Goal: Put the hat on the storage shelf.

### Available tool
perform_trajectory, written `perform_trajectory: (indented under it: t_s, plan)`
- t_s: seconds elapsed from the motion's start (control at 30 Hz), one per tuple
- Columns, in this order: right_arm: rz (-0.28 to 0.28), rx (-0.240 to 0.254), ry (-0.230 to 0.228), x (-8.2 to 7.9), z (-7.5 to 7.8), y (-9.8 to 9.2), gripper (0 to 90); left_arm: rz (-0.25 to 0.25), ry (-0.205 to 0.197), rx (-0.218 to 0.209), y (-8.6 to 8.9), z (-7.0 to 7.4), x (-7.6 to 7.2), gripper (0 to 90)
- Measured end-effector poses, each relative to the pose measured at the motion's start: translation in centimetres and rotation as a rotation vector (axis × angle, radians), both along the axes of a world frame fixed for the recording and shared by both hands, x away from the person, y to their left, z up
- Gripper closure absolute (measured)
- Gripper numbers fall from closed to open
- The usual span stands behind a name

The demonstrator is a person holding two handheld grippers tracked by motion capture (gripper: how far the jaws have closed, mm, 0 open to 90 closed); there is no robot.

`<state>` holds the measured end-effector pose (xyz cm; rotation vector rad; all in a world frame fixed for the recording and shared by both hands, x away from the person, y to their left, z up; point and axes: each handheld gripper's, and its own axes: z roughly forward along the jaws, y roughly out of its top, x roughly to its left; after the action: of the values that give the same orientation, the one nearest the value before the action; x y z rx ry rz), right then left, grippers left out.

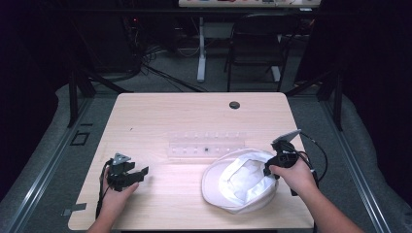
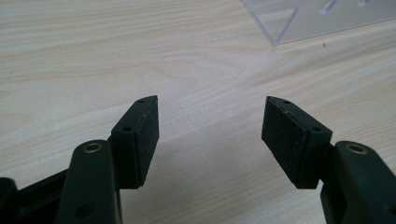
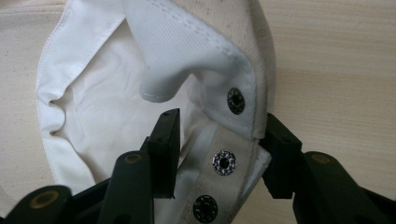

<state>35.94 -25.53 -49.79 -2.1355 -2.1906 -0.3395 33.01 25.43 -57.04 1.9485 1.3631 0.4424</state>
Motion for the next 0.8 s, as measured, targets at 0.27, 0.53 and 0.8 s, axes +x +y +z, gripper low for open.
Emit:
perform_trajectory:
  t_s: [0.27,0.53,0.8]
  plan:
    - [-0.012,-0.029,-0.024,-0.1,1.1,0.1,67.3,-0.001,0.002,0.002,-0.1,0.0,0.0,37.0]
    - [-0.004,-0.098,-0.045,-0.5,2.5,0.6,75.5,-0.005,0.004,0.006,-0.1,-0.1,0.0,37.0]
    - [0.017,-0.122,-0.043,-0.6,3.9,1.4,78.9,-0.004,0.002,0.004,-0.1,-0.1,0.0,37.0]
